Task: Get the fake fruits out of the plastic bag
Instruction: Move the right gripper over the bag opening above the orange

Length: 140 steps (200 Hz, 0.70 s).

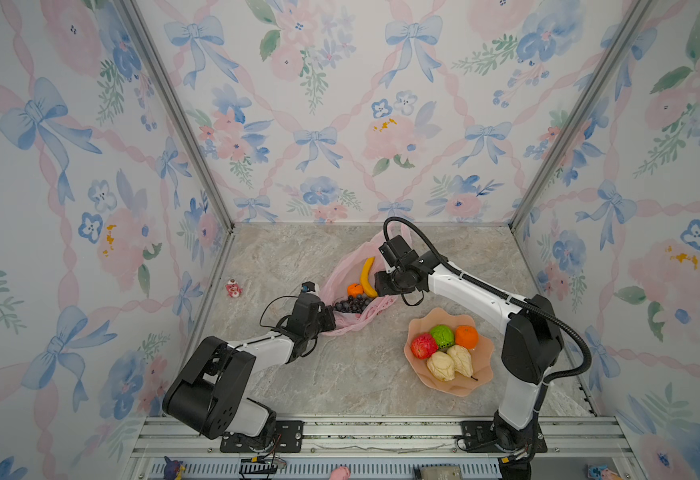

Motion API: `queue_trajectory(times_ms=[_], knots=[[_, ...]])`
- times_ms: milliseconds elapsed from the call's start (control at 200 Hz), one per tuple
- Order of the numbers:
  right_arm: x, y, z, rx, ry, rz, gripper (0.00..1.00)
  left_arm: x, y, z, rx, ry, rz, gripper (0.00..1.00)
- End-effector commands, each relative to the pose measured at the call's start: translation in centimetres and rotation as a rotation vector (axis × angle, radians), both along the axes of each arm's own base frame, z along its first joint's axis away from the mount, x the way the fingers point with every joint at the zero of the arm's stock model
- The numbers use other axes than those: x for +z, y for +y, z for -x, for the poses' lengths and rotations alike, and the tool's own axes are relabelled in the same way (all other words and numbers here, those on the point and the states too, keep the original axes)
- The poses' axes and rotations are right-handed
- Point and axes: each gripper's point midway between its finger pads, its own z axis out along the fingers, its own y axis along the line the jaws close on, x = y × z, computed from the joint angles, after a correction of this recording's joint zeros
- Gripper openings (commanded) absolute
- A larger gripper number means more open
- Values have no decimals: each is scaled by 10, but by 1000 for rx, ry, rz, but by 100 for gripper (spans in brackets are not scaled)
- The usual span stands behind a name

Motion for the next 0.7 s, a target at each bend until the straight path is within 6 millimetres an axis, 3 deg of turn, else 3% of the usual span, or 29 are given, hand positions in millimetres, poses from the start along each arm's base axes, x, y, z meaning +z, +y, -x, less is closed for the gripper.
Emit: queue_trajectory(times_ms=[0, 125, 305, 430, 695], knots=[[-6, 23, -8, 58, 18, -38, 59, 1, -12, -2, -35, -6, -15, 0], [-32, 18, -17, 30, 81, -3, 59, -1, -13, -2, -27, 1, -18, 0], [-63, -16, -19, -60, 151, 22, 58, -2, -12, 0, -23, -3, -29, 0], [-63, -27, -20, -87, 149, -10, 58, -7, -10, 1, -21, 6, -42, 0], [-64, -16, -22, -69, 143, -12, 57, -7, -13, 0, -34, 10, -40, 0]])
